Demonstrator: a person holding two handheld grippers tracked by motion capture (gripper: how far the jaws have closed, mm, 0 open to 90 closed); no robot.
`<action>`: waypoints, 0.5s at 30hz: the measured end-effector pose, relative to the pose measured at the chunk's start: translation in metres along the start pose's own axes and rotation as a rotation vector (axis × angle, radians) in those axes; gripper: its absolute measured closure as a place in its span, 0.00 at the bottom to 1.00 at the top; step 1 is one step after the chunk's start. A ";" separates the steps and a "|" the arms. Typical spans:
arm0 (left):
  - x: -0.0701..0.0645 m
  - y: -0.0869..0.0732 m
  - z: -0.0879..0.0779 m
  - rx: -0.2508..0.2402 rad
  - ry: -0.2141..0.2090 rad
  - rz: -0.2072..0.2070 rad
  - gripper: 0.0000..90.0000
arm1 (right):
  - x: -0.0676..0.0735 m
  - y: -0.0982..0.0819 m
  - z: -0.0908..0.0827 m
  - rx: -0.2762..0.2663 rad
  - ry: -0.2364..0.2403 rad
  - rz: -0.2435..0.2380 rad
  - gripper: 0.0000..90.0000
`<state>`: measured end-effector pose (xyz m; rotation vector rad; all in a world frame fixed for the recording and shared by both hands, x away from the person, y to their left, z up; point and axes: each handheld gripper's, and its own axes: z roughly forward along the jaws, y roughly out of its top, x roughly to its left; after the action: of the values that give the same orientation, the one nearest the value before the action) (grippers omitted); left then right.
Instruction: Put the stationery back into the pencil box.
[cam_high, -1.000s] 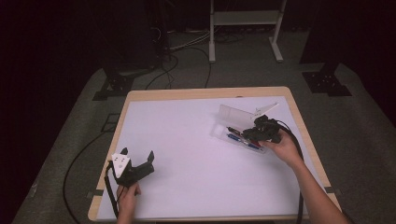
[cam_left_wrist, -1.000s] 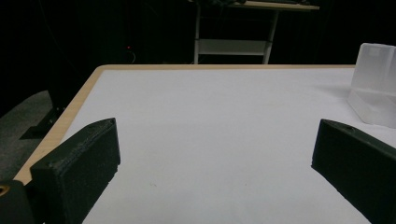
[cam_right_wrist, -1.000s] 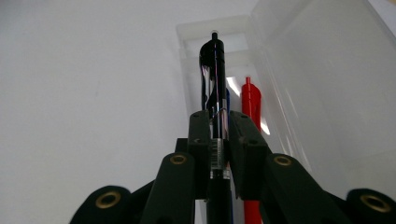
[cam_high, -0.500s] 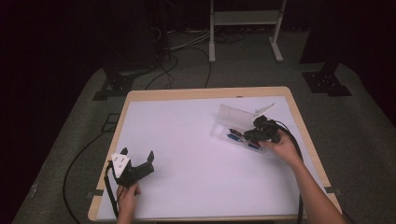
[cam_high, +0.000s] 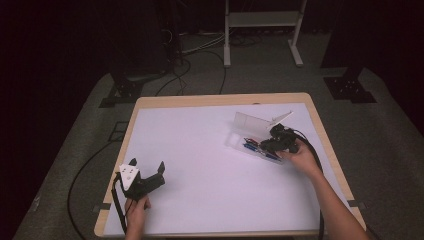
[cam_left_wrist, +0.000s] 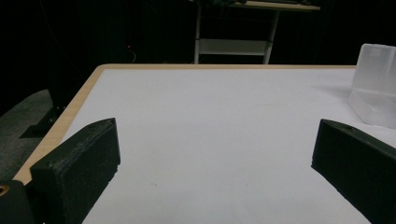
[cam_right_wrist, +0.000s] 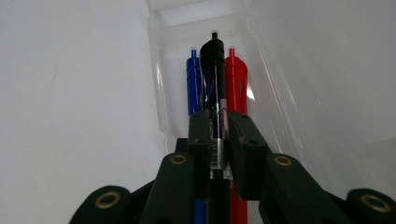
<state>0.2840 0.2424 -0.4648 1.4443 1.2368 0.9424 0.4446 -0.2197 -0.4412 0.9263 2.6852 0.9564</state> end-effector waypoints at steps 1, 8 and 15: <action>0.000 0.000 0.000 0.000 0.000 0.000 0.00 | 0.000 0.000 0.000 0.002 -0.001 -0.001 0.87; 0.001 0.000 0.000 0.000 -0.001 -0.007 0.00 | 0.000 0.000 0.002 0.004 0.002 0.002 0.87; 0.001 0.000 0.001 0.001 -0.004 -0.013 0.00 | -0.005 -0.003 -0.004 -0.032 0.029 0.026 0.80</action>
<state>0.2851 0.2435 -0.4647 1.4366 1.2421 0.9296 0.4455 -0.2264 -0.4398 0.9509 2.6795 1.0220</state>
